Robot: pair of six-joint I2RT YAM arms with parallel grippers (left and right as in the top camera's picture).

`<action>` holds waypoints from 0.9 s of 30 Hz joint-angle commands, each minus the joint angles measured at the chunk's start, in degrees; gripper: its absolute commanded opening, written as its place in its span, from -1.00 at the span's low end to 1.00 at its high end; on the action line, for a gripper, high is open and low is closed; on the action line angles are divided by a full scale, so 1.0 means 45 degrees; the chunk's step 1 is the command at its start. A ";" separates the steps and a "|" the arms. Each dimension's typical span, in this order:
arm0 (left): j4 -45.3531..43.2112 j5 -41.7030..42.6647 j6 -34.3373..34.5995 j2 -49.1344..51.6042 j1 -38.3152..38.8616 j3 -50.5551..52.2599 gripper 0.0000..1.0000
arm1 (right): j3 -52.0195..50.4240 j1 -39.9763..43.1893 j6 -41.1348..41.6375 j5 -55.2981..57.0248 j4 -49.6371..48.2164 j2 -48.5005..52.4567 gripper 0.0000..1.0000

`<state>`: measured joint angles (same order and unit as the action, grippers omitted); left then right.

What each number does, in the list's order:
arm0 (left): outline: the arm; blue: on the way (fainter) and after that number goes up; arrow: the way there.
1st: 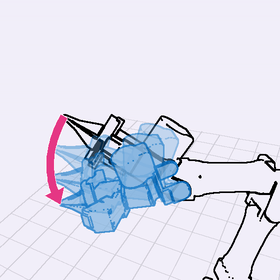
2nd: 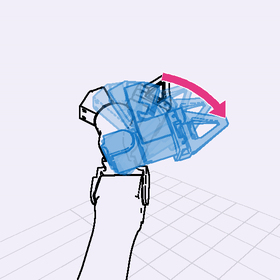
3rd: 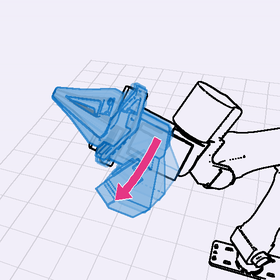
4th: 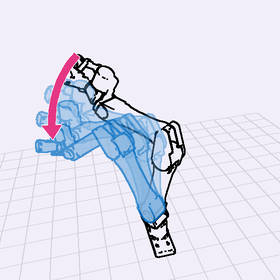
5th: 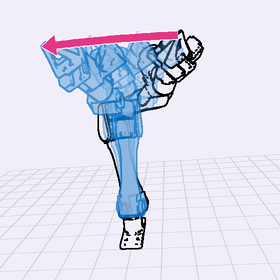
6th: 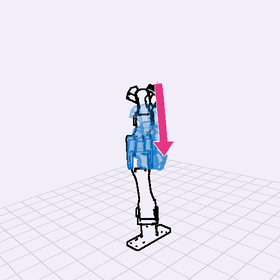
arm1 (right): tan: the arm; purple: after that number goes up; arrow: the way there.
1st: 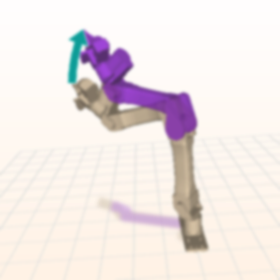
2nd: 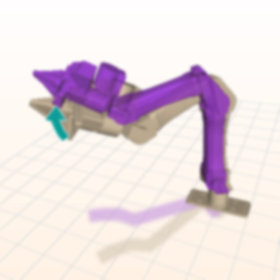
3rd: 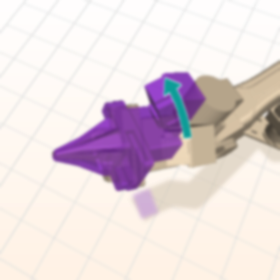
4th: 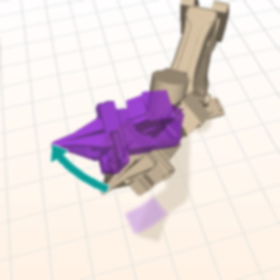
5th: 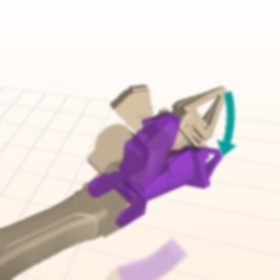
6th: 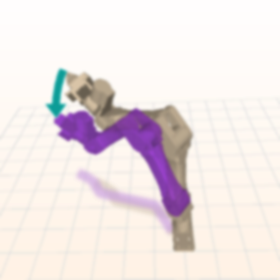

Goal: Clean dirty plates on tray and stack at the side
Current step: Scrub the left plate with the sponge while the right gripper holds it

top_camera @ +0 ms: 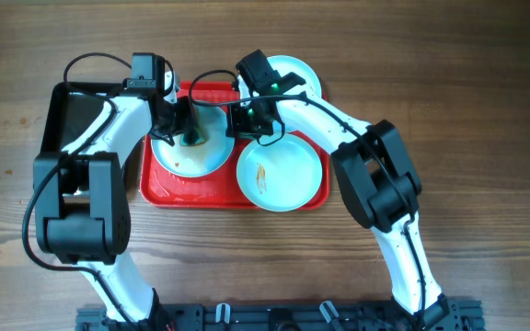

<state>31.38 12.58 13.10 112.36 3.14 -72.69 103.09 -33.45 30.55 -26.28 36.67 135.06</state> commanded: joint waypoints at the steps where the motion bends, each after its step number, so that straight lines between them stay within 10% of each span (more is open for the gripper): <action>1: -0.0049 0.0588 0.0243 0.0248 0.0000 0.0107 -0.92 | -0.0364 -0.0029 0.0680 0.0301 -0.0287 0.0335 -0.63; 3: -0.0078 0.0597 0.0243 0.0248 -0.0015 0.0107 -0.92 | -0.0578 -0.0024 0.0928 0.0287 -0.0325 0.0350 -0.91; 16: 0.4216 -0.0627 -0.1802 0.0053 -0.0816 0.0087 -0.92 | -0.0690 0.0214 0.0869 -0.0573 -0.0699 0.0350 -0.91; 22: 0.4804 -0.5489 0.2307 0.0058 -0.1209 0.0092 -0.92 | -0.0690 0.0214 0.0831 -0.0568 -0.0709 0.0350 -0.91; 27: 0.2438 -0.5547 0.2511 0.0058 -0.1083 0.0092 -0.92 | -0.0690 0.0214 0.0719 -0.0622 -0.0695 0.0350 -0.91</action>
<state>47.33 -1.93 20.38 111.20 -0.82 -73.69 100.62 -33.54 33.52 -30.20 33.69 135.06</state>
